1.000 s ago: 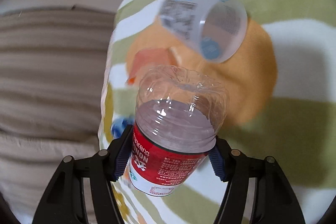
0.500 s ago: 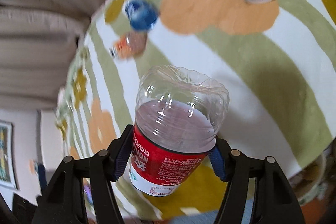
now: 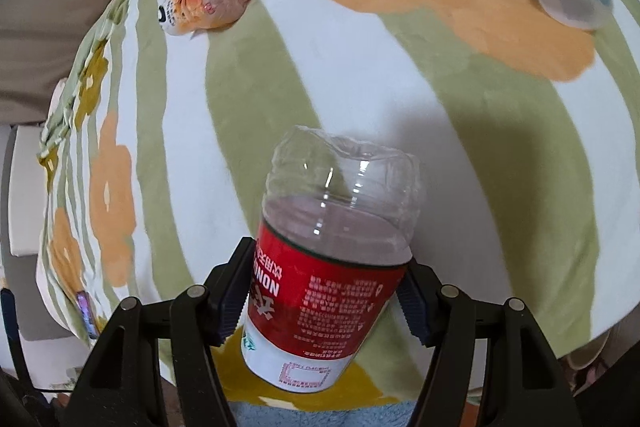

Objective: Flip cup upside down
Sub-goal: 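Set the bottle standing on the blanket and open the right tool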

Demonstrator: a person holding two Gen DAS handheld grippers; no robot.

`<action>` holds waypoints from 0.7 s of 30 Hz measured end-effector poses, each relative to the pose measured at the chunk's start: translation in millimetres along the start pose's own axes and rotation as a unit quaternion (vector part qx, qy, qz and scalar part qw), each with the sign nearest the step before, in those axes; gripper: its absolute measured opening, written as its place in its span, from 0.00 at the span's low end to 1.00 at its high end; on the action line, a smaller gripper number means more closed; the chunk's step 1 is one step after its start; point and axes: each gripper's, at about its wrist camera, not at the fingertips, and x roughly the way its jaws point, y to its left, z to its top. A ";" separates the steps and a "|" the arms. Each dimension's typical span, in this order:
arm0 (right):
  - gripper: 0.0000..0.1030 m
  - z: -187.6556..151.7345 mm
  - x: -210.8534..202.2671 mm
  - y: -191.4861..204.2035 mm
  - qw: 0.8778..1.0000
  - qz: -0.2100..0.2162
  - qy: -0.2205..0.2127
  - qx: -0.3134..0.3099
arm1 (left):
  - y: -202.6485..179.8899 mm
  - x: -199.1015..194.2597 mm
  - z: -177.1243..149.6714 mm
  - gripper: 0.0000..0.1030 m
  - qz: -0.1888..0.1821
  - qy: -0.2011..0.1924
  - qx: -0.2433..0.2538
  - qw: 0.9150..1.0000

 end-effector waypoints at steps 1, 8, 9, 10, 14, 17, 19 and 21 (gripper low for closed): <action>0.60 -4.4 -2.8 -2.4 1.000 -0.002 -0.001 -0.004 | -0.2 1.8 -0.6 1.00 0.000 0.003 0.000 1.000; 0.81 -2.3 2.2 -1.9 1.000 0.000 -0.011 0.006 | -0.9 7.8 -0.1 1.00 -0.002 0.012 -0.003 1.000; 0.95 -2.1 2.1 -2.9 1.000 0.009 -0.014 0.009 | -1.1 7.9 -0.1 1.00 -0.001 0.013 -0.003 1.000; 0.99 -2.5 2.0 -3.2 1.000 0.015 -0.016 0.010 | -1.2 9.0 0.4 1.00 -0.001 0.014 -0.003 1.000; 1.00 -4.8 -2.7 -4.1 0.999 0.025 -0.031 0.015 | -1.0 8.0 1.2 1.00 -0.001 0.017 -0.004 1.000; 1.00 -7.6 -10.8 -5.2 0.998 0.031 -0.043 0.015 | -1.0 7.3 1.6 1.00 0.001 0.016 -0.001 1.000; 1.00 -10.8 -21.7 -7.3 0.998 0.028 -0.058 0.012 | -1.4 6.6 2.3 1.00 0.002 0.016 0.001 1.000; 1.00 -16.2 -35.4 -7.8 0.997 0.019 -0.074 0.005 | -3.2 4.7 2.8 1.00 0.002 0.015 0.003 1.000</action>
